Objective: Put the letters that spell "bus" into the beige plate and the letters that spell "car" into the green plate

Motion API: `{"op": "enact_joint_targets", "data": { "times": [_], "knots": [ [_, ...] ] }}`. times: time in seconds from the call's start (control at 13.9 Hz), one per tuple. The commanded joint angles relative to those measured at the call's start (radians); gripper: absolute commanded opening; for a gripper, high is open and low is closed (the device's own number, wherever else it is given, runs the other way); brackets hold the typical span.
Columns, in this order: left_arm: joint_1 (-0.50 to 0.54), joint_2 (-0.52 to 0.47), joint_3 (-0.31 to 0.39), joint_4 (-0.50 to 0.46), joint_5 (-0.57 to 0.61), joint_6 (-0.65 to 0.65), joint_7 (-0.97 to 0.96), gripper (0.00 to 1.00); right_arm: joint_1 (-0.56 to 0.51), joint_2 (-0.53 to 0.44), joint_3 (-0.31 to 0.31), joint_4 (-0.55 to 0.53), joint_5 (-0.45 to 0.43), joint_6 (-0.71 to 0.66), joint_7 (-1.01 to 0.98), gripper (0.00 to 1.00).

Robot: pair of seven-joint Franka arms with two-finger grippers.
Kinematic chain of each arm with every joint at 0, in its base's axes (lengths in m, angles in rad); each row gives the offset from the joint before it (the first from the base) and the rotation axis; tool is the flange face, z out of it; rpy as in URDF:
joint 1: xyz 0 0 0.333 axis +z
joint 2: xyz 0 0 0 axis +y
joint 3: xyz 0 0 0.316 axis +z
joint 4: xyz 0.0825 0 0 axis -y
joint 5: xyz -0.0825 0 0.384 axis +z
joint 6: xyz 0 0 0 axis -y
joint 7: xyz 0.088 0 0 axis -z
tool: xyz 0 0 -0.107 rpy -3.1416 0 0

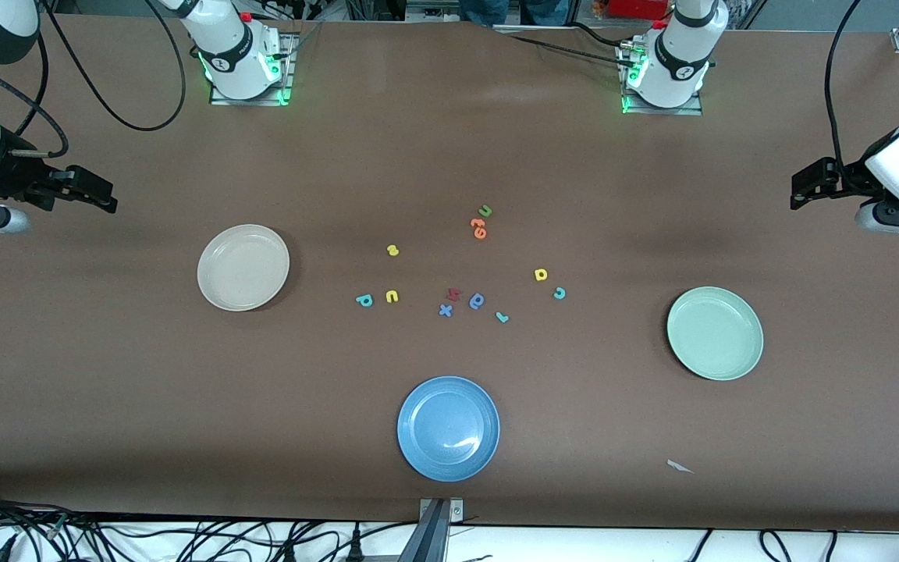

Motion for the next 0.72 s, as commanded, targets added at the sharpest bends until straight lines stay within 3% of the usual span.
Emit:
{"op": "enact_joint_targets", "data": {
  "times": [0.0, 0.65],
  "knots": [
    [0.000, 0.006, 0.002, 0.022, -0.003, -0.016, 0.022, 1.00, -0.003, 0.007, 0.008, 0.018, -0.004, -0.016, -0.008, 1.00],
    [0.000, 0.006, 0.002, 0.022, -0.003, -0.016, 0.022, 1.00, 0.025, 0.009, 0.010, 0.011, -0.027, -0.016, -0.003, 1.00]
  ]
}}
